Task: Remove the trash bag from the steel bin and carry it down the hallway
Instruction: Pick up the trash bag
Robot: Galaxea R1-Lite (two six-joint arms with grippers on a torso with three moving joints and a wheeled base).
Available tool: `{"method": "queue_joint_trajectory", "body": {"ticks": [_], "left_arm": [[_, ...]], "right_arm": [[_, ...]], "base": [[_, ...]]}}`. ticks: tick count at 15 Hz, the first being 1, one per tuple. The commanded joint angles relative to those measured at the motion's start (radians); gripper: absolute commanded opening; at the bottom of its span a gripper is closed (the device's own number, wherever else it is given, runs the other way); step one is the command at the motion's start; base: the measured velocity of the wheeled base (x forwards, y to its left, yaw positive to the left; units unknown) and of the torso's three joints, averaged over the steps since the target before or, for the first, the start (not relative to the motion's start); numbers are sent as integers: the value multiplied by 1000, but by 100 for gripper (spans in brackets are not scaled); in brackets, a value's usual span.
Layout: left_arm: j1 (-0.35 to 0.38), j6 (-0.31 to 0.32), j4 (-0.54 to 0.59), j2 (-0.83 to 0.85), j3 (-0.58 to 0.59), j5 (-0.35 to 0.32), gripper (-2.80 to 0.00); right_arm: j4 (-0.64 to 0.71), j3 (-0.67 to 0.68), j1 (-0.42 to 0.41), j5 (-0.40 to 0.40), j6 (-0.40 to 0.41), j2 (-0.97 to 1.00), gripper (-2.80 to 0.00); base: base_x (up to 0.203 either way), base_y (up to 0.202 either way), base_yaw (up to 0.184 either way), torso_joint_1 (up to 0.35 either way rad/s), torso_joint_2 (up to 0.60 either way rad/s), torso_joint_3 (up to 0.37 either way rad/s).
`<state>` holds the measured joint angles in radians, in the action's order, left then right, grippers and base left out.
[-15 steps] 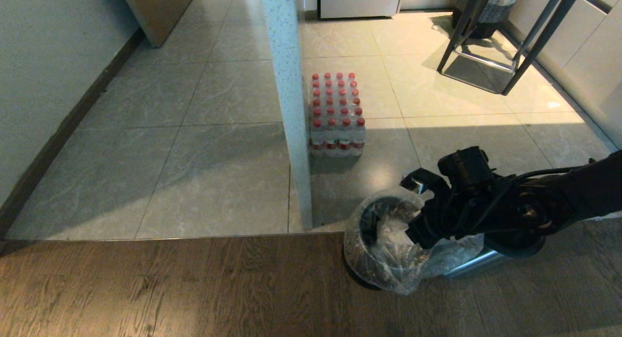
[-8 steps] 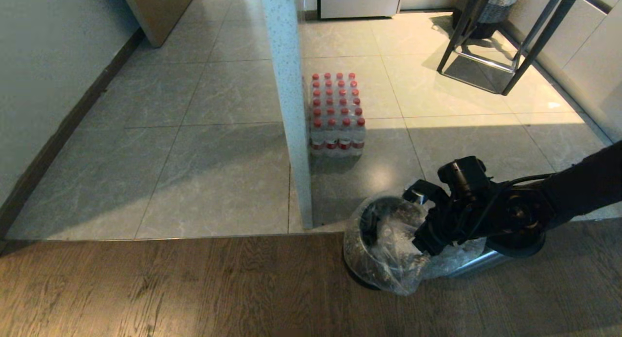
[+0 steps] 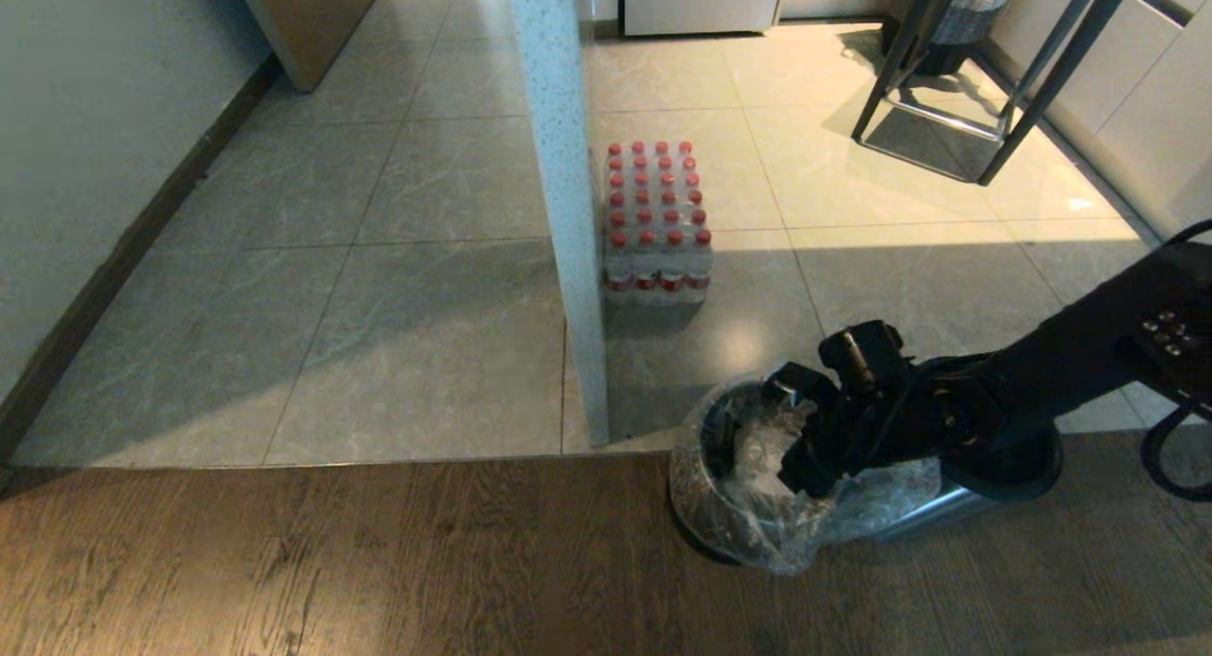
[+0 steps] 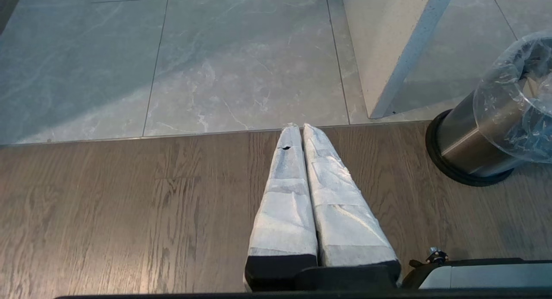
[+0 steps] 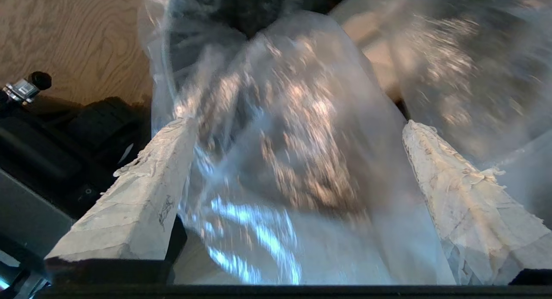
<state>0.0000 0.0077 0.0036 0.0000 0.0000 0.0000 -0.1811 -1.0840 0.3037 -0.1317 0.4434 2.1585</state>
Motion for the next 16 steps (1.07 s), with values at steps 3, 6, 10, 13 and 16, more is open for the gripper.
{"method": "queue_joint_trajectory", "body": {"ticks": [3,6,10,13,16], "left_arm": [[0,0,-1,0,0,0,-280],[0,0,-1,0,0,0,-280],[0,0,-1,0,0,0,-280],[0,0,-1,0,0,0,-280],[0,0,-1,0,0,0,-280]], "right_arm": [[-20,-85,16,0,10,128,0],[-36,-130,19,0,12,184,0],[-39,-191,19,1,12,252,0],[-95,-201,20,0,11,283,0],[-112,-202,20,0,11,315,0]], "base": [[0,0,0,0,0,0],[0,0,0,0,0,0],[0,0,0,0,0,0],[0,0,0,0,0,0],[0,0,0,0,0,0]]}}
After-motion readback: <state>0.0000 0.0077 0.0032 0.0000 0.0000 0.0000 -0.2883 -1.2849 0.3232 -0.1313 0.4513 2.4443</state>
